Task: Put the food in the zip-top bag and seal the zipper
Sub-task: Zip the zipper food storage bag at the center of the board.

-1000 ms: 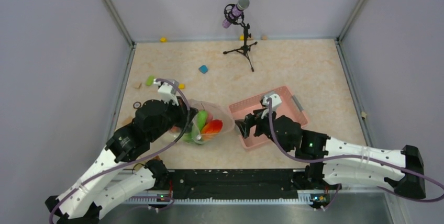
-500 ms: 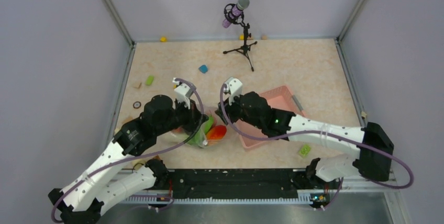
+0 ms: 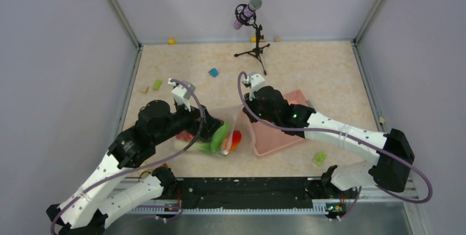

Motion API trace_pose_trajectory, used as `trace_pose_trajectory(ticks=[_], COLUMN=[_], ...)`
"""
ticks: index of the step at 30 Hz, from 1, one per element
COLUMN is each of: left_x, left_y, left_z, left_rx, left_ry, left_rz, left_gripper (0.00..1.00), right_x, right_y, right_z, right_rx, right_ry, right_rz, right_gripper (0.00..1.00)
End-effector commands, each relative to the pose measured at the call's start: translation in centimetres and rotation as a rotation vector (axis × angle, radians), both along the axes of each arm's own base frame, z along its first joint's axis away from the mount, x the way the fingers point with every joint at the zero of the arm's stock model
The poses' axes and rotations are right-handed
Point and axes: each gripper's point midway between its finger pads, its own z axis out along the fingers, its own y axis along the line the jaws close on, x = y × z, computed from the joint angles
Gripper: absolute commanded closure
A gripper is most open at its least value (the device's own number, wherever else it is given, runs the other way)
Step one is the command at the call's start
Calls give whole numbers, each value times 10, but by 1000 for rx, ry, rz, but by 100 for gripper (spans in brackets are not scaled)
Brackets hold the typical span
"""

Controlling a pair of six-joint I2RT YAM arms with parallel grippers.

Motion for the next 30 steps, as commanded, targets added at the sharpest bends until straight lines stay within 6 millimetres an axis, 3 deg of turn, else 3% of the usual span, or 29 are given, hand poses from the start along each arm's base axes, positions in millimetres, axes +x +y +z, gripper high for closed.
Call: trace_pose_trajectory(ticks=[1,4,8,12,15,22,24,28,30], left_x=[5,2,16,17,4,-42,-43,-22,-29], left_y=[25,29,7,-19,-42,-72,-78,-87,-93], left_z=[38,41,24,7,2,-18,-22,-36,-40], left_rx=[-103,-210,-393,-365,-299,-217,-227,-191,-196], left_ry=[-40,-49,-117,-146,-226,-528,-581,-541,-548], left_rz=[163,197,171,43,-154,-617,-629,-518,-535], left_gripper=[3,3,3,3,3,3,3,3,3], right_x=[30,39,51,60,62,50,45,33,27], right_y=[-52,-72,-106,-151,-171,-143,-141,-139,-137], right_z=[31,33,44,40,34,29,22,11,4], right_rx=[-52,-80,-143,-225,-229,-176,-170,-152,-148], right_ry=[32,51,37,77,117,203,232,284,312], right_rz=[-297,-389,-519,-669,-723,-550,-539,-519,-504], right_gripper=[100,100,100,100,100,100,100,100,100])
